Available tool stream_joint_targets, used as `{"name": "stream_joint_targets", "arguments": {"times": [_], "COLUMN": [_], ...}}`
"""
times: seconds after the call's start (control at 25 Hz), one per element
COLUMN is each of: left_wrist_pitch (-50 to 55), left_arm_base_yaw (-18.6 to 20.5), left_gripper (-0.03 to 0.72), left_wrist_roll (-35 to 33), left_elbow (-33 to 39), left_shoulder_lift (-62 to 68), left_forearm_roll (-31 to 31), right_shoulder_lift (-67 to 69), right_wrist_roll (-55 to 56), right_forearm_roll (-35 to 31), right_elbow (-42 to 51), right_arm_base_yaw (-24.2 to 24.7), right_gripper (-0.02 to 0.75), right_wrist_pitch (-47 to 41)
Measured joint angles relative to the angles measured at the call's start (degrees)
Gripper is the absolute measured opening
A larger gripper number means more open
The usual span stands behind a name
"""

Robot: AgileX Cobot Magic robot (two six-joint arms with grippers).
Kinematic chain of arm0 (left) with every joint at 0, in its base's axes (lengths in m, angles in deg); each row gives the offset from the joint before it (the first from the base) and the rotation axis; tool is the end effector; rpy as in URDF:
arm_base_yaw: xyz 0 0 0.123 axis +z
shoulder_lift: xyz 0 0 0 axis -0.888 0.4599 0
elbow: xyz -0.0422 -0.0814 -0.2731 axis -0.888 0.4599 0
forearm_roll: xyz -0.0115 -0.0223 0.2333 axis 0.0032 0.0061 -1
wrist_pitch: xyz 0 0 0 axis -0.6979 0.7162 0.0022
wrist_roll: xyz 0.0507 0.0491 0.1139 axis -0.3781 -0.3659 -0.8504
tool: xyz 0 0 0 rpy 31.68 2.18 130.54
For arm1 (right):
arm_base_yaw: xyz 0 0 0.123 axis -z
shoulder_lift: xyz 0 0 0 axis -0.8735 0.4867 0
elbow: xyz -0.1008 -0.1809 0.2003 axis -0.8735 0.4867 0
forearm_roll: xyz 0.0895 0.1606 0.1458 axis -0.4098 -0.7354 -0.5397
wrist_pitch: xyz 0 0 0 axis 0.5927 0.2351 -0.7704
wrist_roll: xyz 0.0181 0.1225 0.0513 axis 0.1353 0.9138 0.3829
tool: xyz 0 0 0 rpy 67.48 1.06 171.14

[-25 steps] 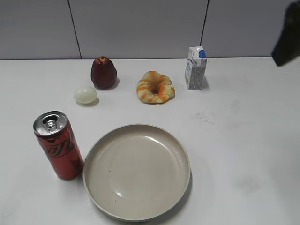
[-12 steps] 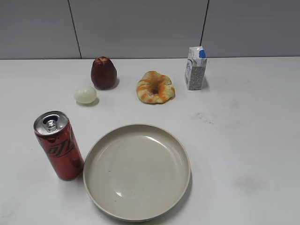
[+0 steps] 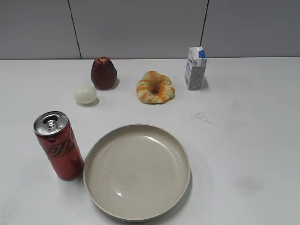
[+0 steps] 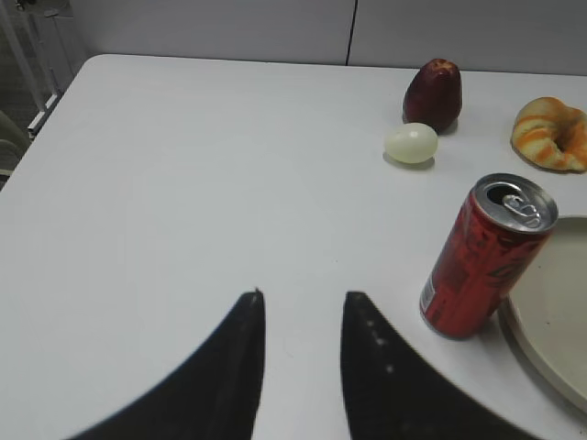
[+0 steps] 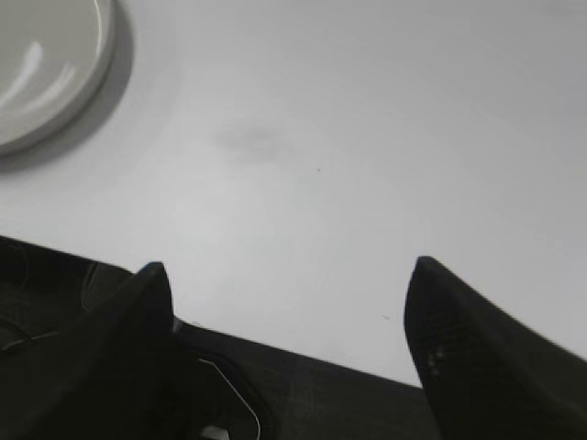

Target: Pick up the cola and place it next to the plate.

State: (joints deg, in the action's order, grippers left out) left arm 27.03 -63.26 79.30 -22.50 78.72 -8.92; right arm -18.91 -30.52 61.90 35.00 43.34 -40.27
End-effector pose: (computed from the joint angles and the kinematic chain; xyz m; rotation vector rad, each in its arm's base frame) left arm 0.0145 -0.0190 0.2547 0.1271 1.9946 -0.1322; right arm 0.0465 0.0239 0.2407 -0.3124 2.3404 0.2605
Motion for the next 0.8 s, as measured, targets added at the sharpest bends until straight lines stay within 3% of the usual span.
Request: {"name": "stream_joint_targets", "arguments": {"times": [0.8], "left_wrist_pitch": [0.0], "left_arm_base_yaw": [0.0], "left_gripper": [0.231], "left_wrist_roll": [0.0], "left_elbow": [0.0], "left_shoulder_lift": [0.0], "left_forearm_roll": [0.0], "right_shoulder_lift": [-0.3], "right_wrist_roll": [-0.7], "right_forearm_roll": [0.2], "right_elbow": [0.9], "right_arm_base_yaw": [0.0], "right_gripper": [0.591], "right_wrist_pitch": [1.2]}}
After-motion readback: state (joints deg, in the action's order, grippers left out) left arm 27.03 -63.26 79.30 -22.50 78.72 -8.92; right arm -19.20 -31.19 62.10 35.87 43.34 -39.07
